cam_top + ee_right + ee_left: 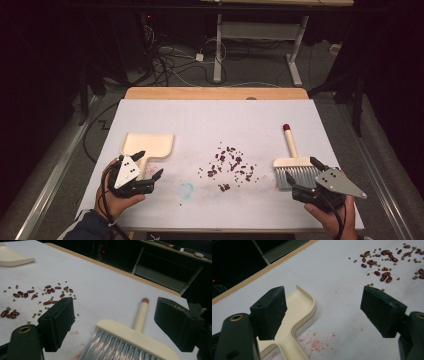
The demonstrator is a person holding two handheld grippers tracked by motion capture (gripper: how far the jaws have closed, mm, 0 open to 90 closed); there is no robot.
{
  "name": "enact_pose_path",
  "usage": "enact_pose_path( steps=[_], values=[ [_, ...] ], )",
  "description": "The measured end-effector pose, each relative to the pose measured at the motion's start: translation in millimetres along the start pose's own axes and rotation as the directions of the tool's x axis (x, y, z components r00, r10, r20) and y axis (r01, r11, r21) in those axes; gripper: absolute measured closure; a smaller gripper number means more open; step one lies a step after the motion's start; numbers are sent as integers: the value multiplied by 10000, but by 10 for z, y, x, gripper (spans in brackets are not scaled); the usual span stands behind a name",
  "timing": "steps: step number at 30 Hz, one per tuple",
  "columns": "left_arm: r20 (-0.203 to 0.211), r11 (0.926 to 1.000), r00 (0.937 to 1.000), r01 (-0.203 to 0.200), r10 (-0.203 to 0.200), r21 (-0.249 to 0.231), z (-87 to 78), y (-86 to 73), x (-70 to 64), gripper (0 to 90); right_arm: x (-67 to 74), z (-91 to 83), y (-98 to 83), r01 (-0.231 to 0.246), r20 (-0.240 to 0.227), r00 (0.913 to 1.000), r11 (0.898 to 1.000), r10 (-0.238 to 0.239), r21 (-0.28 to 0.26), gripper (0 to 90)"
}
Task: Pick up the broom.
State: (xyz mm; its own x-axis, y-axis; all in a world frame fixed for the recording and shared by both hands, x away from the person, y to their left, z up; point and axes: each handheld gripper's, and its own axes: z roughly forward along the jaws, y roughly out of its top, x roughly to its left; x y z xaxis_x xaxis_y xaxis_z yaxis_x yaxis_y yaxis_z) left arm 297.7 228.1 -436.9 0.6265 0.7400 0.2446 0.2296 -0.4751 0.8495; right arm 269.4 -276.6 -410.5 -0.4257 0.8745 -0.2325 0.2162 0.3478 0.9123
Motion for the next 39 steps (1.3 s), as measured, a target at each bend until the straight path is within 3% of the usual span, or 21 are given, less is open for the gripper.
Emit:
enact_pose_path(
  steps=[3,11,18,21,23,26,30,35,38,39],
  values=[
    [145,9994,9999,-70,65,335,40,9,-43,193,-15,-13,-11,-16,-3,10000,10000,16,11,171],
    [277,9996,9994,-225,220,193,33,8,-77,185,-31,43,-15,-10,39,10000,9998,9,180,174],
    [245,9985,9992,-326,315,435,37,9,-115,185,-149,190,49,-153,-395,9991,9980,177,612,187],
    [305,9978,9988,-388,372,538,53,6,-115,186,-277,319,142,-381,-549,9975,9931,445,1112,198],
    [383,9979,9986,-376,355,536,65,6,-114,186,-393,453,209,-680,-367,9965,9816,757,1782,209],
    [432,9979,9985,-346,323,540,76,6,-109,187,-589,723,282,-1425,-209,9876,9442,1557,2970,254],
    [415,9971,9985,-395,369,650,85,0,-110,186,-819,1145,307,-2108,90,9730,8724,2306,4410,295],
    [399,9965,9982,-473,446,690,79,-6,-111,185,-919,1611,181,-2312,637,9678,7598,2435,6076,352],
    [414,9966,9983,-445,417,688,78,-13,-107,186,-891,1778,61,-2145,469,9667,6963,2517,6850,427],
    [421,9968,9983,-429,401,681,79,-15,-107,186,-868,1800,37,-2056,453,9696,7000,2406,6839,432]
  ],
)
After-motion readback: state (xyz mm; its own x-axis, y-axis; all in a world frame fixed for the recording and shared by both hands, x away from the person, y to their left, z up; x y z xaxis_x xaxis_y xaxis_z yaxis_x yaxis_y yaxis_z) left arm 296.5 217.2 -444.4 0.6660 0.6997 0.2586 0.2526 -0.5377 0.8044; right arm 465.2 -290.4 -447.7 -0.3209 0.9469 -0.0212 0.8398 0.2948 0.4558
